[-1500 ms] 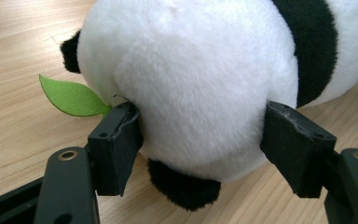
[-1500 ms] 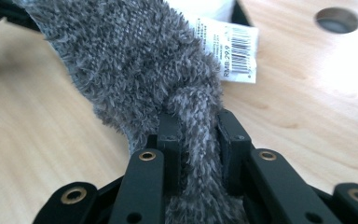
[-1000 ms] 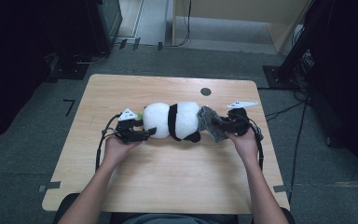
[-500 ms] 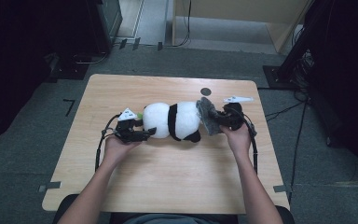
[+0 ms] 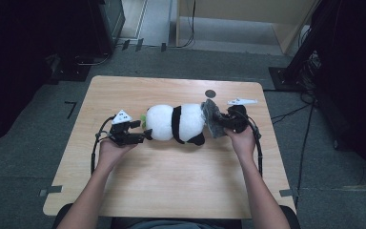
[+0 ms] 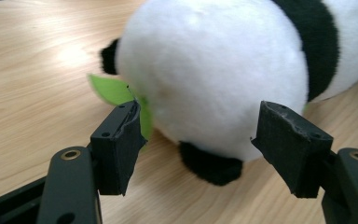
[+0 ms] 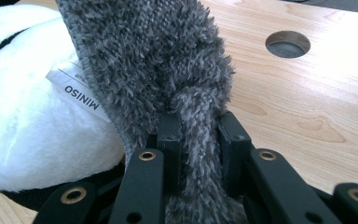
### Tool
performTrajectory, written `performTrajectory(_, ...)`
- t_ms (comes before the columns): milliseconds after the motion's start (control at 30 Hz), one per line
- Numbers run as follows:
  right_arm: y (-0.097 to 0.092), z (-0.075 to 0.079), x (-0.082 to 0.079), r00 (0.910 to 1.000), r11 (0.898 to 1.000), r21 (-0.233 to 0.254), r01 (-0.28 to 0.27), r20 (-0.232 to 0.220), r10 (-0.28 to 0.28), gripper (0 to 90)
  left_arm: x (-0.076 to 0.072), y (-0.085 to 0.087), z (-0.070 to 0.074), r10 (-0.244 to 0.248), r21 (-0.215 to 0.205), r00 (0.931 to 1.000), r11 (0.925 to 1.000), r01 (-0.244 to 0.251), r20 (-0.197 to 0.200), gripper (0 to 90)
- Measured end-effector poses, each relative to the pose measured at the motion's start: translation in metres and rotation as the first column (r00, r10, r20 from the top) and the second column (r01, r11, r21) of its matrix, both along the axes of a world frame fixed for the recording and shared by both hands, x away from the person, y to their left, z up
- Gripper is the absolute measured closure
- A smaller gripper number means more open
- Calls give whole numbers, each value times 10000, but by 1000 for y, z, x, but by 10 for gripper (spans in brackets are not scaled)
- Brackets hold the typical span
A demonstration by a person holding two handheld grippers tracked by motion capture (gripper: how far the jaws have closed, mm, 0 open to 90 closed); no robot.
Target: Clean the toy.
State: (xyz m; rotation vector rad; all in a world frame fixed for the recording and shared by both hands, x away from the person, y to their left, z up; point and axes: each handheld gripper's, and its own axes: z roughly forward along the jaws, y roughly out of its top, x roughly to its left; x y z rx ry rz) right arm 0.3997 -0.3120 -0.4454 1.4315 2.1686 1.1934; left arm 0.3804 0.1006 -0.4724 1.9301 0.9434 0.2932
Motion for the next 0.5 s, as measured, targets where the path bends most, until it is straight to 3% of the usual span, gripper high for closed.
performTrajectory(400, 0, 0, 5, 10000, 10000, -60, -28, -84, 28, 749, 32, 24, -8, 151, -368, 9998, 9992, -155, -128, 327)
performTrajectory(500, -1, 0, 8, 9998, 10000, -33, -75, -169, 75, 749, 40, 25, -9, -81, -523, 9999, 9986, 77, -79, 325)
